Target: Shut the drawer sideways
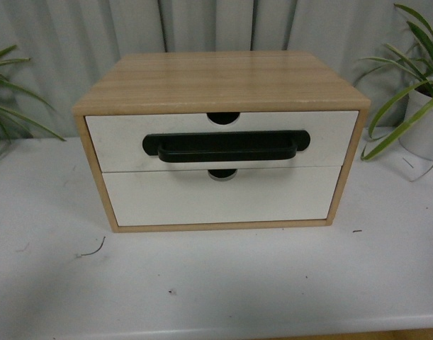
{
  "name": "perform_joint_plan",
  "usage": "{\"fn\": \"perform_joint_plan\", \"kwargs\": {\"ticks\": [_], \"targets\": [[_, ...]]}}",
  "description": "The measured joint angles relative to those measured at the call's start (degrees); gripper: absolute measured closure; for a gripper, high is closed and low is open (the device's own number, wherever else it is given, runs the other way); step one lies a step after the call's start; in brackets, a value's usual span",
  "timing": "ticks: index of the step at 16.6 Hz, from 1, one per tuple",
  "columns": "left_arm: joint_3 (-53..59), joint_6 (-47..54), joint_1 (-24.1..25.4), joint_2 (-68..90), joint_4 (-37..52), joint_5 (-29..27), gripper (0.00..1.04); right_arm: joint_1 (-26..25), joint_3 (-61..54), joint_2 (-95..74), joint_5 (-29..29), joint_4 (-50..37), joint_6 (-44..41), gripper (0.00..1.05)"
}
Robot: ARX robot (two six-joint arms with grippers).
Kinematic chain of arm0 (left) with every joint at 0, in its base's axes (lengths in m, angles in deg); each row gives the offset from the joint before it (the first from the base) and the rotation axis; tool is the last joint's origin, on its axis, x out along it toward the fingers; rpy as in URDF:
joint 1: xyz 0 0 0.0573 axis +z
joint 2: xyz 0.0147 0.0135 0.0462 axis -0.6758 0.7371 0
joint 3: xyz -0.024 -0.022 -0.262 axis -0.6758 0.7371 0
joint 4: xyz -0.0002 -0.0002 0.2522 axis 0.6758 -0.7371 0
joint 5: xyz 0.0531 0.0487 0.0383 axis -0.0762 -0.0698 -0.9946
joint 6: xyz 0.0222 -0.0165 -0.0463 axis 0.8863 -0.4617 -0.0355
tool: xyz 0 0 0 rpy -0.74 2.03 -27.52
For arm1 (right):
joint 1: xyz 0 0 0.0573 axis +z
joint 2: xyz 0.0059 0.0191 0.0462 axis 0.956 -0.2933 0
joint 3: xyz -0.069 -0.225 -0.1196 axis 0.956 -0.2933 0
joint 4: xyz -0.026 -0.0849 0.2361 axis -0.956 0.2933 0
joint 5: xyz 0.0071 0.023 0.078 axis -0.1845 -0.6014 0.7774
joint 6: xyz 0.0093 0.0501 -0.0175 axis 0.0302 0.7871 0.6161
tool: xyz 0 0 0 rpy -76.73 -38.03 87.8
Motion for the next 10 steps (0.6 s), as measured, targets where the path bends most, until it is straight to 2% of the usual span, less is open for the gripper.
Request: {"fn": "perform_joint_plan", "kwargs": {"ticks": [1, 2, 3, 9, 10], "targets": [[0.85, -0.07, 0.26, -1.44, -0.87, -0.13, 1.03, -1.51, -1.44, 1.84, 1.46, 0.50, 0.00, 1.03], [1.70, -0.04, -0.20, -3.41, -1.86, 0.57, 1.03, -5.31, -2.95, 3.80, 5.51, 0.98, 0.02, 1.03], [2.29, -0.04, -0.17, -5.18, -2.73, 0.52, 1.03, -6.14, -4.00, 5.49, 5.29, 1.70, 0.02, 1.03], [3.98, -0.04, -0.11, -11.15, -7.06, 0.55, 1.03, -5.75, -7.08, 12.00, 5.90, 5.16, 0.02, 1.03], [5.40, -0.04, -0.11, -11.98, -4.74, 0.52, 1.03, -5.75, -7.63, 13.49, 5.90, 6.08, 0.00, 1.03]]}}
